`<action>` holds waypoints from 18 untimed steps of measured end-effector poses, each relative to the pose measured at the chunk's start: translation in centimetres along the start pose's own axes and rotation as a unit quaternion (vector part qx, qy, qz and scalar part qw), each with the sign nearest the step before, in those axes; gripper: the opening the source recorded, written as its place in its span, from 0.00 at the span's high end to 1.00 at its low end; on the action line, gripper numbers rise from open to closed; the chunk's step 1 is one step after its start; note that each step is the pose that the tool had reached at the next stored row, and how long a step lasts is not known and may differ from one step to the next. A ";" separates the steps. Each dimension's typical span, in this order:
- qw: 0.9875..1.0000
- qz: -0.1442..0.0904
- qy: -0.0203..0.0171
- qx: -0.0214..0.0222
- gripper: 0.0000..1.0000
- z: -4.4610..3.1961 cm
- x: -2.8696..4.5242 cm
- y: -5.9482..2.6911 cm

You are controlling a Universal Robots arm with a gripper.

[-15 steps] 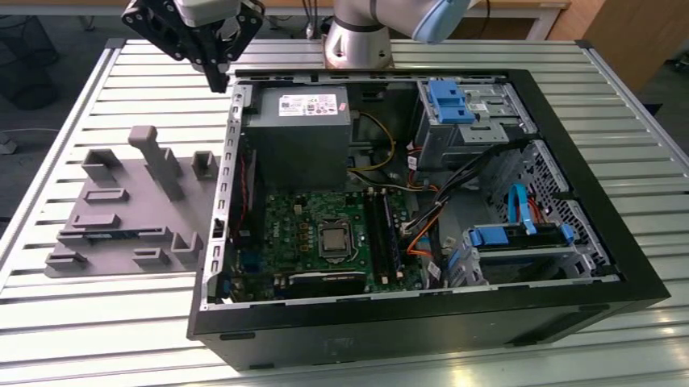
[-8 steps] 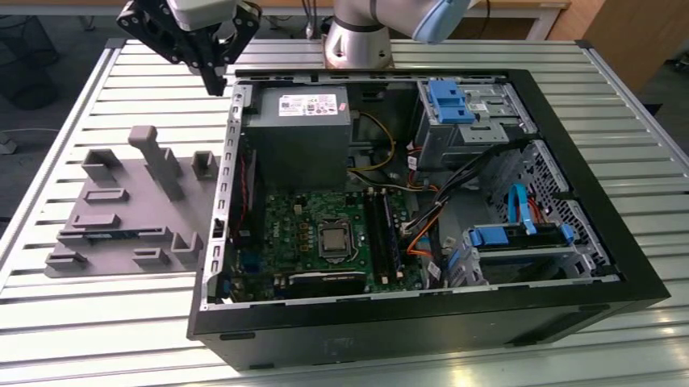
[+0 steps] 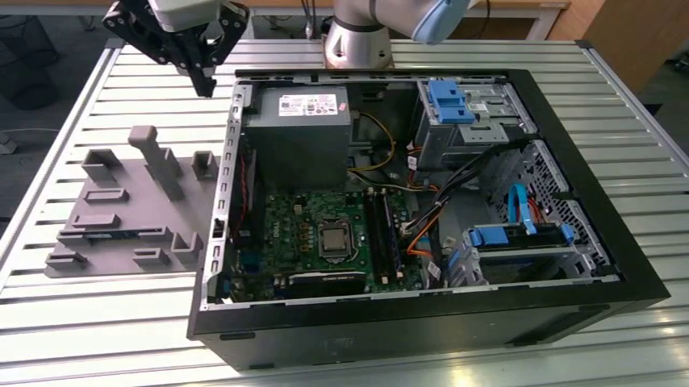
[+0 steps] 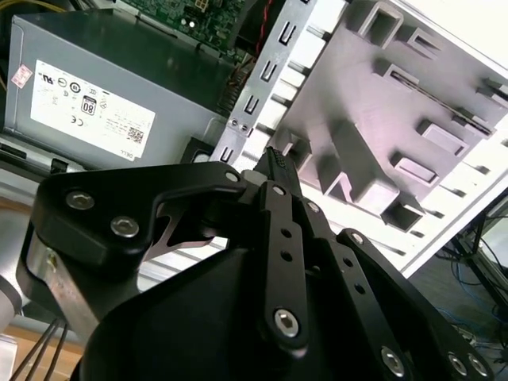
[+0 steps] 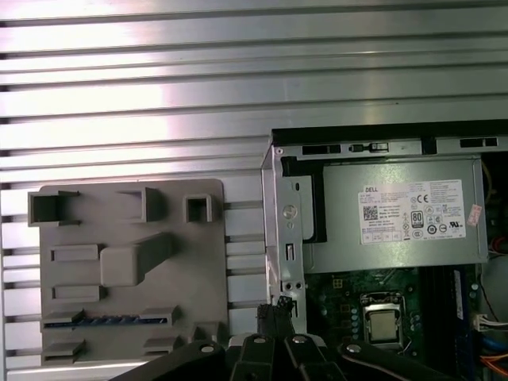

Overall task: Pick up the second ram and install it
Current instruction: 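Reach for the second ram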

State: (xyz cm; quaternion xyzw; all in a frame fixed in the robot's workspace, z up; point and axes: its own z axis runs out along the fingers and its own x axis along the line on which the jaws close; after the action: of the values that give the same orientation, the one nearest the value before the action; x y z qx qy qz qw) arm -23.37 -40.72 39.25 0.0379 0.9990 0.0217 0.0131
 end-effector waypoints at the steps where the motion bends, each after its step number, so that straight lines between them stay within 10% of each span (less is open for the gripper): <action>1: 1.000 0.000 0.000 0.000 0.89 0.00 0.12 -0.01; 18: 1.000 0.000 0.000 0.000 0.89 -0.03 0.79 -0.14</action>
State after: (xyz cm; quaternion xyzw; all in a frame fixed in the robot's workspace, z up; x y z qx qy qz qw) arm -24.16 -40.80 39.25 0.0379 0.9990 0.0217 0.0130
